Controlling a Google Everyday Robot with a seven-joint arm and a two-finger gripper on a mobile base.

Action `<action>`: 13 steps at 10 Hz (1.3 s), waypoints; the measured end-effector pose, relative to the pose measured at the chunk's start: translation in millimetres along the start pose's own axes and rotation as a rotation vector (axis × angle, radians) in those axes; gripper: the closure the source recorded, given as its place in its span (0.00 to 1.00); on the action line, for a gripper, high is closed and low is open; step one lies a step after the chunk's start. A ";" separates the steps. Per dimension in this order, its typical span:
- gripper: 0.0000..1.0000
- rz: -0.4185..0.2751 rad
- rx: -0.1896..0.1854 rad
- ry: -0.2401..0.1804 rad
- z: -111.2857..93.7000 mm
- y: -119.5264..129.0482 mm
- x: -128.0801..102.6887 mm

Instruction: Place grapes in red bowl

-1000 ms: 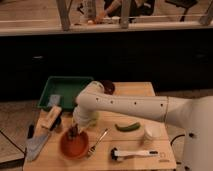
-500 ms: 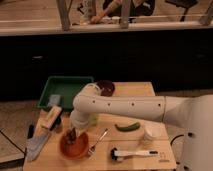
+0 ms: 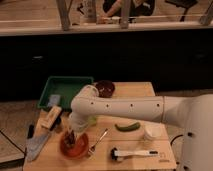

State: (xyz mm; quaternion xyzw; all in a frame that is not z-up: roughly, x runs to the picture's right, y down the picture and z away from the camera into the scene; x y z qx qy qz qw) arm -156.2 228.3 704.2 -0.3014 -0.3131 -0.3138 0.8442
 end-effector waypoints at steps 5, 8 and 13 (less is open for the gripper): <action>0.20 -0.012 -0.015 -0.008 1.8 2.0 -6.2; 0.20 -0.019 -0.024 -0.012 1.9 1.5 -5.4; 0.20 -0.028 -0.033 -0.026 3.0 0.2 -3.6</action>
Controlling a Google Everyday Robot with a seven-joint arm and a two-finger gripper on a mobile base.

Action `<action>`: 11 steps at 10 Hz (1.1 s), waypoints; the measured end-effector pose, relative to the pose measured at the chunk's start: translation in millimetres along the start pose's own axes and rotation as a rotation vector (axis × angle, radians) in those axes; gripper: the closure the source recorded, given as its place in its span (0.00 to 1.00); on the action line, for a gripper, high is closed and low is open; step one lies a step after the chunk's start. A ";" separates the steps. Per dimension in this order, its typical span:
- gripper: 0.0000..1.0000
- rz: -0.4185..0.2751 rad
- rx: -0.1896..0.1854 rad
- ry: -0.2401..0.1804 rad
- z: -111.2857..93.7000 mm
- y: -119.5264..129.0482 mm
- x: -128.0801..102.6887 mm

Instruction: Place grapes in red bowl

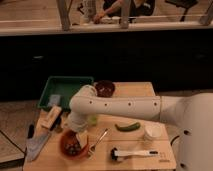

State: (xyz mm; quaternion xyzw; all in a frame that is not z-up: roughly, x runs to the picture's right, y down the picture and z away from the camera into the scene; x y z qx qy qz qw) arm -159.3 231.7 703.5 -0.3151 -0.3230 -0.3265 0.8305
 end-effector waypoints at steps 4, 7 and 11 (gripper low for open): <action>0.20 -0.014 0.001 -0.009 -3.3 2.0 4.3; 0.20 -0.018 0.003 -0.016 -5.5 3.7 7.9; 0.20 -0.019 0.002 -0.017 -4.8 3.4 7.2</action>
